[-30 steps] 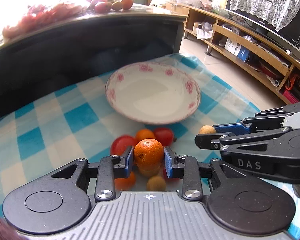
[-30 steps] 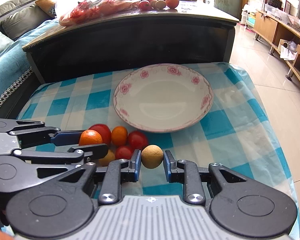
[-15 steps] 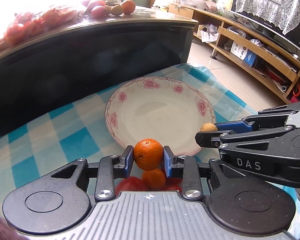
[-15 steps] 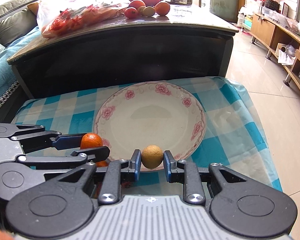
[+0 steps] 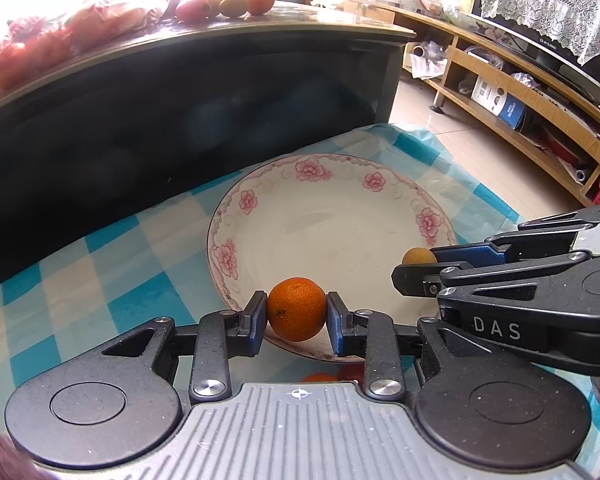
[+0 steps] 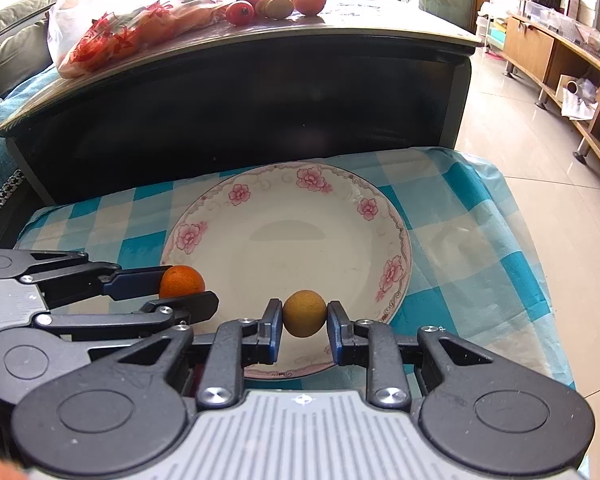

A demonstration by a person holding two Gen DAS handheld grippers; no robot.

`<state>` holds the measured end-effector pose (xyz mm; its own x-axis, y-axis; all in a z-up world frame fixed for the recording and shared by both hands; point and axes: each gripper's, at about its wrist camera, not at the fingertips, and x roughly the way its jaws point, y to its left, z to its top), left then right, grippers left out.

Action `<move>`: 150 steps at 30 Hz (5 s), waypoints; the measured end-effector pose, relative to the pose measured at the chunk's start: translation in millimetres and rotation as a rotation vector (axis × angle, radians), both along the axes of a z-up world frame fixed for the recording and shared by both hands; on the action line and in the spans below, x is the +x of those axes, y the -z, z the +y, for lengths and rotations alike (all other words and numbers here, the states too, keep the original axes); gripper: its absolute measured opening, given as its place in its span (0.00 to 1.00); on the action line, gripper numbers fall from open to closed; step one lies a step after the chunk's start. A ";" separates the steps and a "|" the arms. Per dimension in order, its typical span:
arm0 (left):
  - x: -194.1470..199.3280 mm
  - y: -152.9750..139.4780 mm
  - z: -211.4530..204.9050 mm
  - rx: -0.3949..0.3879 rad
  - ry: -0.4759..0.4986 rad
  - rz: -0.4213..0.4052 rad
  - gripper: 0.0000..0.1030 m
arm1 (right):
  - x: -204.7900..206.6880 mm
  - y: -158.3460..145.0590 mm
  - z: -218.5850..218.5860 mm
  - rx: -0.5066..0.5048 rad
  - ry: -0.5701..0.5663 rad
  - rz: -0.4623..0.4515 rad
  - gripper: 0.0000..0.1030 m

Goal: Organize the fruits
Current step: 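Carry the orange in the left tool while the right tool carries the yellow fruit over the bowl, then open the left tool to drop the orange while the right tool releases the yellow fruit into the bowl, then move both tools back from the bowl toward the remaining fruit, then grasp a small yellow fruit with the left tool while the right tool grasps a red cherry tomato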

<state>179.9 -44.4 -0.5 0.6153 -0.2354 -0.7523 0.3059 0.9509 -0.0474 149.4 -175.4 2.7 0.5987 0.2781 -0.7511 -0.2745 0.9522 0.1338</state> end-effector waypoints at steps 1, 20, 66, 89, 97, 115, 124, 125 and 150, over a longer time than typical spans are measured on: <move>0.8 0.5 -0.1 0.002 0.000 -0.001 0.37 | 0.8 0.9 0.4 -0.002 0.000 0.001 0.28; 7.0 3.5 2.4 -0.017 -0.011 0.008 0.42 | 13.7 11.8 0.8 0.013 0.020 0.035 0.29; -45.5 -17.3 28.1 0.002 -0.041 -0.018 0.59 | -45.2 -14.7 5.6 0.070 0.020 -0.001 0.30; -78.9 -6.6 48.2 0.003 -0.055 0.036 0.63 | -82.2 14.5 27.0 0.053 -0.040 0.103 0.31; -82.1 -2.9 56.3 0.001 -0.067 0.054 0.64 | -81.0 15.5 34.8 0.076 -0.059 0.119 0.31; -79.9 1.3 73.1 -0.008 -0.120 0.082 0.63 | -67.3 29.2 44.9 0.182 -0.067 0.222 0.31; -81.7 1.6 74.6 -0.008 -0.120 0.087 0.64 | -67.8 31.0 51.2 0.149 -0.086 0.207 0.30; -82.3 1.6 74.2 -0.012 -0.117 0.088 0.64 | -68.8 29.9 50.6 0.143 -0.090 0.202 0.30; -101.6 27.0 23.0 0.056 -0.004 0.094 0.50 | -77.8 23.7 21.6 0.155 -0.060 0.171 0.28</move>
